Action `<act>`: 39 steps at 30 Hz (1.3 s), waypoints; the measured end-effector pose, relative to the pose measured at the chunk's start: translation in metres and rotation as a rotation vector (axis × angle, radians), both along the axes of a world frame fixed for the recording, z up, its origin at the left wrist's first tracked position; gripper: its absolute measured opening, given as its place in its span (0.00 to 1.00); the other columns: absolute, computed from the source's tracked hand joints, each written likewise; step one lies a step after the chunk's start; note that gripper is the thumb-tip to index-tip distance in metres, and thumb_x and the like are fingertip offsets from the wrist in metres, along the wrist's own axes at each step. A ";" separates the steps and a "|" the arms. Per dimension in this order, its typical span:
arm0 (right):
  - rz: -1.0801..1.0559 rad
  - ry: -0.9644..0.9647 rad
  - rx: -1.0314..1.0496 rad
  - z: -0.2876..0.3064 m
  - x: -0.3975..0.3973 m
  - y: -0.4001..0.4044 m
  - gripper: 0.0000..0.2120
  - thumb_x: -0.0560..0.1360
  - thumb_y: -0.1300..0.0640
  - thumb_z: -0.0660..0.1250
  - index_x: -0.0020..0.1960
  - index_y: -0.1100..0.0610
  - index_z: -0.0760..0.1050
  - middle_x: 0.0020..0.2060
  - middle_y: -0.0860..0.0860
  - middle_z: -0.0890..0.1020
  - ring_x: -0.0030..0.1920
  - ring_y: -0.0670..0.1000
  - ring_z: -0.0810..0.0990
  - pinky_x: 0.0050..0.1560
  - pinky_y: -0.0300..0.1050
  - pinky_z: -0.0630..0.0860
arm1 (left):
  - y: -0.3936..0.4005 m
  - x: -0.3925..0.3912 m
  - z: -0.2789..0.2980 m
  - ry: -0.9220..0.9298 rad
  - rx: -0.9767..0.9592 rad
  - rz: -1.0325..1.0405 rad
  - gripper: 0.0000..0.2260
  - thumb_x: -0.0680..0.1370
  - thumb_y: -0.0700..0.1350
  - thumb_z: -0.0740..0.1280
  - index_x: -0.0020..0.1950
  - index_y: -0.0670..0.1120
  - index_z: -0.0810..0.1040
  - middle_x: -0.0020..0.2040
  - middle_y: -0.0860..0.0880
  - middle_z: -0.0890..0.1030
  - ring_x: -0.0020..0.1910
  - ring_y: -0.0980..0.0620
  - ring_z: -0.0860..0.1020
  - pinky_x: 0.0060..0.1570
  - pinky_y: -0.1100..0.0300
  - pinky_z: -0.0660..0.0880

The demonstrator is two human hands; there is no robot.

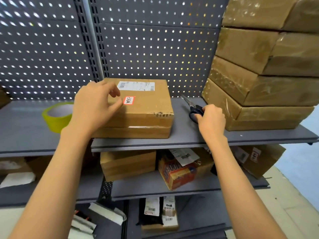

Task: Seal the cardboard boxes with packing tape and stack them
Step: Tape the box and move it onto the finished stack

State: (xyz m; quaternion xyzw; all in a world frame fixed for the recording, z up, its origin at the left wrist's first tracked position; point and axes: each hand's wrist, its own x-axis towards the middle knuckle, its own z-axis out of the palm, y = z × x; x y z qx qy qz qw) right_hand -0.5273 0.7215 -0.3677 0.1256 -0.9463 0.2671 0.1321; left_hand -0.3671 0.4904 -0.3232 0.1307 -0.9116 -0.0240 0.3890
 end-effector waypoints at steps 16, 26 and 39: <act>0.127 -0.033 0.089 -0.022 -0.016 -0.006 0.13 0.80 0.55 0.63 0.51 0.66 0.76 0.51 0.62 0.78 0.53 0.62 0.75 0.42 0.48 0.67 | -0.003 0.004 0.004 -0.063 0.015 0.070 0.06 0.76 0.47 0.68 0.47 0.44 0.79 0.43 0.48 0.79 0.47 0.43 0.75 0.41 0.53 0.68; 0.477 0.298 -0.124 0.038 0.053 -0.069 0.15 0.83 0.59 0.52 0.52 0.62 0.76 0.48 0.56 0.78 0.49 0.56 0.75 0.47 0.50 0.70 | -0.020 0.027 -0.007 -0.081 0.081 0.070 0.11 0.80 0.46 0.61 0.54 0.44 0.80 0.50 0.46 0.81 0.52 0.43 0.76 0.46 0.48 0.72; 0.680 0.277 -0.030 0.034 0.154 -0.182 0.16 0.84 0.56 0.50 0.63 0.58 0.72 0.57 0.53 0.77 0.57 0.53 0.74 0.56 0.51 0.72 | -0.081 0.072 -0.008 -0.133 0.143 -0.081 0.13 0.82 0.44 0.58 0.62 0.42 0.77 0.58 0.45 0.81 0.58 0.44 0.77 0.54 0.50 0.71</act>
